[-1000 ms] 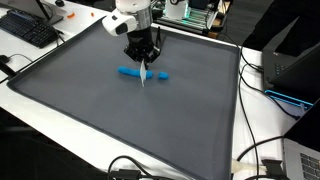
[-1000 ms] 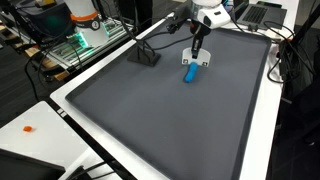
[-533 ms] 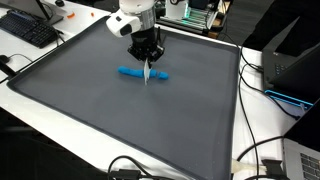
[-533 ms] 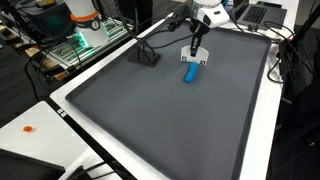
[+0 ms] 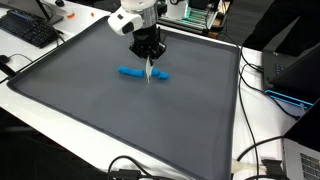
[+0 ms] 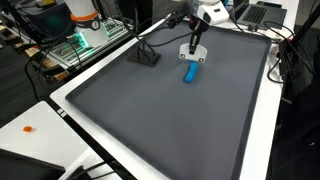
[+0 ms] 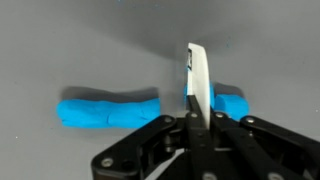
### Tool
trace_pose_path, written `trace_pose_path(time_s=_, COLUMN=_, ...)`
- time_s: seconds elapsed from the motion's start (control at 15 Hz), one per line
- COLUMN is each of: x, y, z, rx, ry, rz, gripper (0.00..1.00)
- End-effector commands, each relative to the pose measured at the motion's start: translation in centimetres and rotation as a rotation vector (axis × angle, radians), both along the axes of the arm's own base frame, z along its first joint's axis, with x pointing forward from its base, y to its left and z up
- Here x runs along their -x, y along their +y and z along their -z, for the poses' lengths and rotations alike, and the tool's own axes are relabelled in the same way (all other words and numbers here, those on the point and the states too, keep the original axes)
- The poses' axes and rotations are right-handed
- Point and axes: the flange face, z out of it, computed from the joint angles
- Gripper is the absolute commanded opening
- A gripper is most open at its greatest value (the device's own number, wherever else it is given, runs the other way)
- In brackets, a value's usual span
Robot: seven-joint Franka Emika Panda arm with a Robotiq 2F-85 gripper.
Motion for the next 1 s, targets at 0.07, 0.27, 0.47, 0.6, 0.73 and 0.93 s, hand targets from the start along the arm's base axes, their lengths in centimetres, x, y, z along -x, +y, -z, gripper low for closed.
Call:
trace_pose_path(time_s=0.07, x=0.5, y=-0.3, z=-2.3, rx=0.002, ry=0.007, rz=0.009, gripper=0.01)
trace_pose_path(time_s=0.27, x=0.3, y=-0.6, z=-3.8, rx=0.005, ry=-0.017, rz=0.01, gripper=0.01)
trace_pose_path(time_s=0.47, x=-0.1, y=-0.9, z=-5.1, rx=0.007, ry=-0.046, rz=0.012, gripper=0.01)
trace_pose_path(time_s=0.6, x=-0.4, y=-1.2, z=-5.8, rx=0.009, ry=-0.06, rz=0.015, gripper=0.01)
trace_pose_path(time_s=0.73, x=-0.8, y=-1.6, z=-6.2, rx=0.013, ry=-0.072, rz=0.016, gripper=0.01)
trace_pose_path(time_s=0.93, x=-1.2, y=-2.2, z=-6.4, rx=0.019, ry=-0.086, rz=0.017, gripper=0.01)
